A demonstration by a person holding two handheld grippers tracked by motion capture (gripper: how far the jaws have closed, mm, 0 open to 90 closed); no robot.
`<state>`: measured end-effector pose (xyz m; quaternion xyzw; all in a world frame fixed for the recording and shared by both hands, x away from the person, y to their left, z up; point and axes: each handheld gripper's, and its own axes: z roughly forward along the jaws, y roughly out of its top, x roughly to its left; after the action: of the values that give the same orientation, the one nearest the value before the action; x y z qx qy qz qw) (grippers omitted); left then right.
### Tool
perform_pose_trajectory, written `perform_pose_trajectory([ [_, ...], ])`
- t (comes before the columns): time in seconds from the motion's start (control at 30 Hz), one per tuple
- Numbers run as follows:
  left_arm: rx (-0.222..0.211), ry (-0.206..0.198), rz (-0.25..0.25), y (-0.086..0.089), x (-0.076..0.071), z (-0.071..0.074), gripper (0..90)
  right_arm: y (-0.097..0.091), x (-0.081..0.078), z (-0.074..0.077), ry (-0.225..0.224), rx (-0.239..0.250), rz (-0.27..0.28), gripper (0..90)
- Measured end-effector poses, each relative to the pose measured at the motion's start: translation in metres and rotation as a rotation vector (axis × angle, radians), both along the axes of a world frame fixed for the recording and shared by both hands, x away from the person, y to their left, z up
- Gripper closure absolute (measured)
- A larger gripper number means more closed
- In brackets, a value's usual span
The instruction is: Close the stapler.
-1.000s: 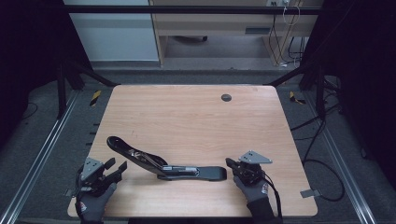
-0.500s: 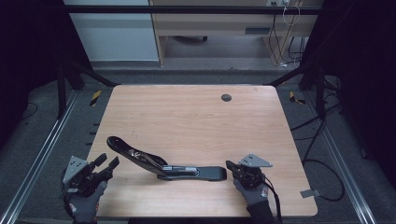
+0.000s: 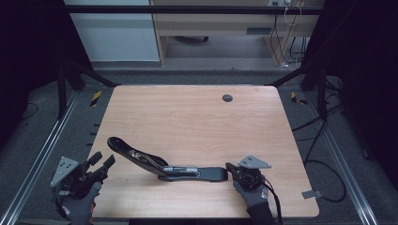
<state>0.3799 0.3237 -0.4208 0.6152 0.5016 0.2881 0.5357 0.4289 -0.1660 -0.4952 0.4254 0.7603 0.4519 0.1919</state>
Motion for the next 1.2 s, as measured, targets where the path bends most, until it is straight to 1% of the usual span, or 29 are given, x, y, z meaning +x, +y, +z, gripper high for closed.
perform_pose_trajectory([
  [0.07, -0.002, -0.008, 0.0, 0.0, -0.001, 0.002, 42.2, 0.0, 0.0, -0.001, -0.004, -0.005, 0.007, 90.0],
  [0.13, -0.005, -0.016, -0.001, 0.0, -0.003, 0.005, 42.2, 0.002, -0.001, -0.001, 0.005, 0.0, 0.007, 90.0],
  [0.3, -0.013, -0.035, -0.003, -0.002, -0.007, 0.009, 42.0, 0.004, -0.001, -0.001, 0.004, -0.005, 0.015, 90.0],
  [0.43, -0.017, -0.048, -0.012, -0.004, -0.01, 0.012, 41.8, 0.006, -0.003, -0.002, 0.01, 0.001, 0.019, 90.0],
  [0.53, -0.021, -0.057, -0.019, -0.007, -0.013, 0.014, 41.5, 0.007, -0.003, -0.002, 0.005, -0.002, 0.023, 90.0],
  [0.7, -0.004, -0.068, -0.019, -0.015, -0.018, 0.014, 41.0, 0.009, -0.004, -0.002, 0.014, -0.002, 0.023, 90.0],
  [0.73, 0.002, -0.071, -0.021, -0.016, -0.018, 0.014, 40.9, 0.009, -0.004, -0.002, 0.006, -0.002, 0.025, 90.0],
  [0.93, 0.001, -0.071, -0.03, -0.025, -0.021, 0.015, 40.0, 0.01, -0.005, -0.002, 0.008, 0.004, 0.024, 90.0],
  [0.97, 0.002, -0.07, -0.033, -0.027, -0.02, 0.015, 39.8, 0.011, -0.005, -0.001, 0.012, 0.005, 0.025, 90.0],
  [1.0, 0.006, -0.07, -0.034, -0.028, -0.02, 0.015, 39.7, 0.011, -0.005, -0.002, 0.007, 0.003, 0.029, 90.0],
  [1.07, -0.001, -0.061, -0.037, -0.03, -0.019, 0.015, 39.6, 0.012, -0.005, -0.002, 0.009, 0.004, 0.03, 90.0],
  [1.13, 0.003, -0.064, -0.041, -0.032, -0.018, 0.015, 39.7, 0.013, -0.005, -0.002, 0.007, 0.001, 0.034, 90.0],
  [1.2, 0.0, -0.057, -0.041, -0.034, -0.016, 0.015, 39.7, 0.014, -0.006, -0.002, 0.015, 0.005, 0.031, 90.0],
])
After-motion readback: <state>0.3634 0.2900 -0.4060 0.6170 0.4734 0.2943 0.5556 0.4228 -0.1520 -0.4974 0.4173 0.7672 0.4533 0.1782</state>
